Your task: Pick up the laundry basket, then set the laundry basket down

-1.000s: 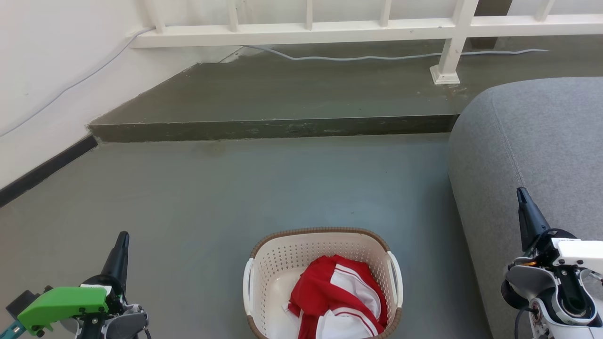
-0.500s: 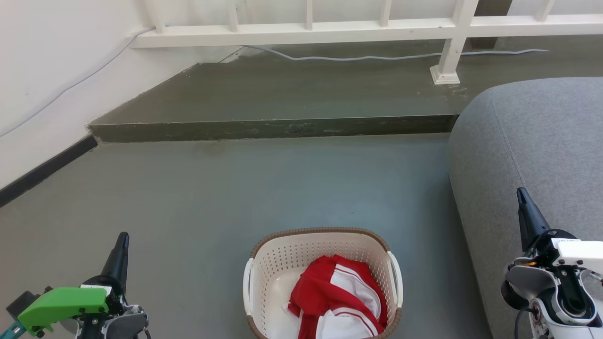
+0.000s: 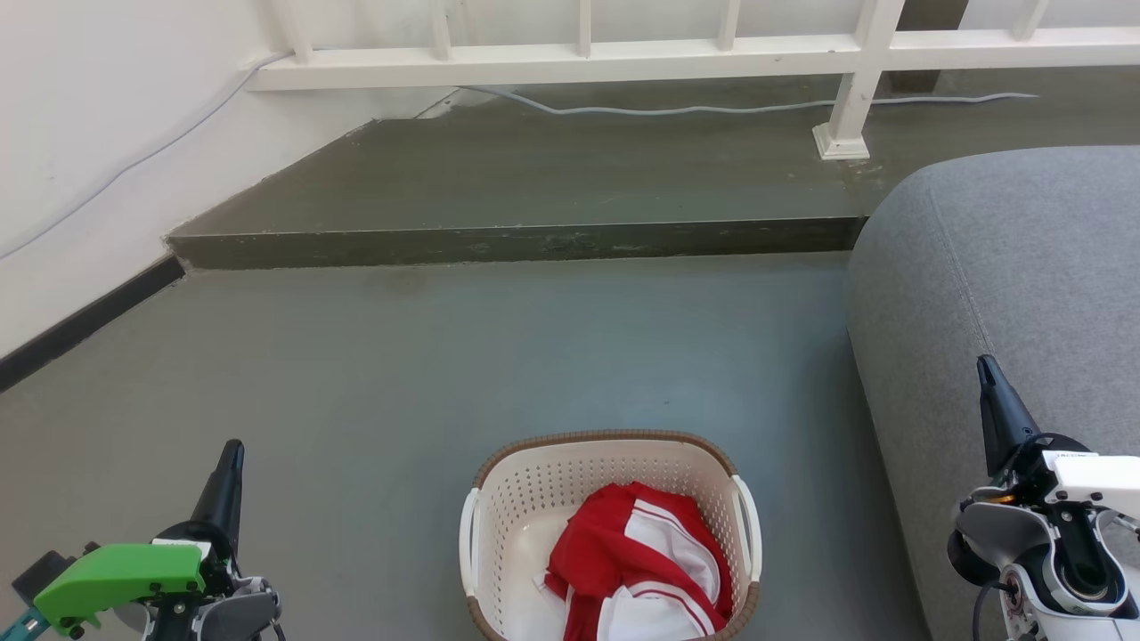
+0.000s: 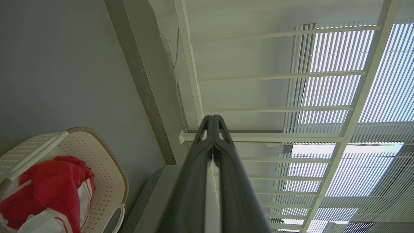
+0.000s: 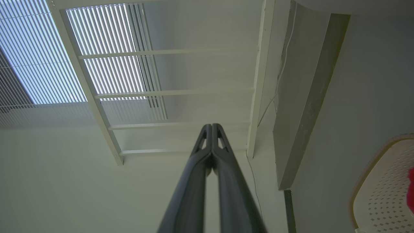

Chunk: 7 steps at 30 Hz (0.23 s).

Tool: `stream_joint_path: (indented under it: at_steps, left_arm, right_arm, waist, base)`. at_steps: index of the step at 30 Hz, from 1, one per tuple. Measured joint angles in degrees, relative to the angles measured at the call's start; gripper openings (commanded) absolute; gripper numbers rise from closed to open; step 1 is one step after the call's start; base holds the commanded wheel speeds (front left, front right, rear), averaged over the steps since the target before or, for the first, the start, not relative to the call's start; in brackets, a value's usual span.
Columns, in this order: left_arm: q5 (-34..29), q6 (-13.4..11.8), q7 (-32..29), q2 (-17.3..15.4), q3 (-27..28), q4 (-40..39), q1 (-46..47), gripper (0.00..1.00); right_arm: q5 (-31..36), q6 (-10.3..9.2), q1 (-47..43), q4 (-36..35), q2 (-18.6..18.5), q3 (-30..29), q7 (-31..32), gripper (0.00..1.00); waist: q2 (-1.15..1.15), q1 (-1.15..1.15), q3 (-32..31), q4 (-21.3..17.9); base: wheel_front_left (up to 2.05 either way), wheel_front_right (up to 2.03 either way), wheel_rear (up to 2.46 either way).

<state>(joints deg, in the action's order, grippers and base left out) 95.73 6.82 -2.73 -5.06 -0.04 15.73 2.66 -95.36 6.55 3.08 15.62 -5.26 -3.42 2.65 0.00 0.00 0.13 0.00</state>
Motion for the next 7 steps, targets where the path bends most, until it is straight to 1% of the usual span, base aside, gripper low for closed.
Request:
stream_joint_path:
  at_steps: [7]
  left_arm:
    - [0.0,0.0,0.0,0.0,0.0,0.1,0.0,0.00]
  right_arm:
    - [0.0,0.00,0.0,0.1,0.0,0.0,0.0,0.00]
  waist:
    - [0.00,0.00,0.0,0.0]
  base:
    - [0.00,0.00,0.00]
